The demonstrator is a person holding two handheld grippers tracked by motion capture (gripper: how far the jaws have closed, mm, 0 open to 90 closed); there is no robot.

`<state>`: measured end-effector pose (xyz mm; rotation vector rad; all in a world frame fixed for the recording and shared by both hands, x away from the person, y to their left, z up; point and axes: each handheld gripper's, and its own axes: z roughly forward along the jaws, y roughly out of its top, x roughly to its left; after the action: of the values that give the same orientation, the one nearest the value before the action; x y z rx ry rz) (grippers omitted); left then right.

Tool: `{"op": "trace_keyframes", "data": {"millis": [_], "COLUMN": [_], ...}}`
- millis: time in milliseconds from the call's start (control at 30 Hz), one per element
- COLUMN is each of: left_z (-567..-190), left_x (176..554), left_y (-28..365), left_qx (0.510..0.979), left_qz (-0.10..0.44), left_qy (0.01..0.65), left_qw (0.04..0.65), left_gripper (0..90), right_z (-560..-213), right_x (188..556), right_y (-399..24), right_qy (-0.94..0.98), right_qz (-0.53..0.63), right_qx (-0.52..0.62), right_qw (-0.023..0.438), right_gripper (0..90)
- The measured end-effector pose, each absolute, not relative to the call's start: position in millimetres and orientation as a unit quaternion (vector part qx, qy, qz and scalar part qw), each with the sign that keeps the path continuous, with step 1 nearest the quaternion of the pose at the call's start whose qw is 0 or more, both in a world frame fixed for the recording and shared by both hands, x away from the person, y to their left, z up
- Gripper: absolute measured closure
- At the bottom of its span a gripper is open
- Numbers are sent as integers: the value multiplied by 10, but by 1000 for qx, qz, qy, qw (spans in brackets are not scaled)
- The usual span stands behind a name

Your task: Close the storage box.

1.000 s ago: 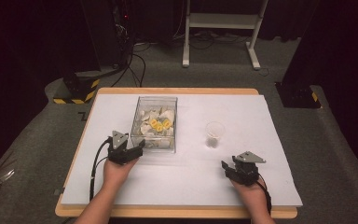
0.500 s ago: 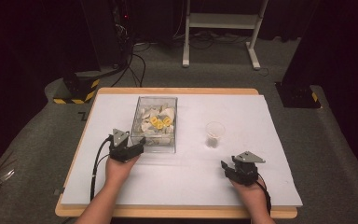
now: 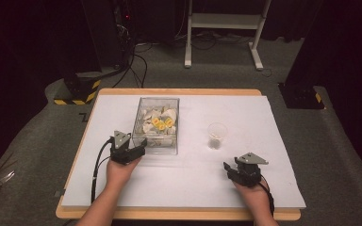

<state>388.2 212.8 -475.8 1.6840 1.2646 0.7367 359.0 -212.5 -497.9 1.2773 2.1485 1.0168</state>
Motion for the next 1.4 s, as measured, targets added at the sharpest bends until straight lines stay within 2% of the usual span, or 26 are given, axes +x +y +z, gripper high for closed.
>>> {"op": "trace_keyframes", "data": {"millis": [400,767,1000,1100,1233,1333,1400], "left_z": [-4719,-4761,-4851,-4915,-4993,-5047,-5061], "left_x": [3736,3527,3407,3354,3260,3216,3222], "left_y": [2165,2353,2527,2605,2715,2822,2901], "left_qx": [694,711,735,754,769,768,758], "left_qz": [286,274,264,245,250,253,233], "left_qy": [495,488,485,488,490,500,518], "left_qw": [438,426,393,366,327,310,321], "left_gripper": [284,287,287,268,253,233,207], "right_z": [-4971,-4977,-4978,-4981,-4988,-4988,-4989], "right_x": [3587,3591,3588,3591,3589,3597,3605], "right_y": [-2123,-2117,-2115,-2123,-2129,-2140,-2155], "right_qy": [776,777,777,778,779,781,780], "right_qz": [369,368,365,363,359,355,351], "right_qx": [463,463,465,464,467,467,472], "right_qw": [219,216,216,217,215,216,214], "right_gripper": [474,474,468,462,452,437,426]}}
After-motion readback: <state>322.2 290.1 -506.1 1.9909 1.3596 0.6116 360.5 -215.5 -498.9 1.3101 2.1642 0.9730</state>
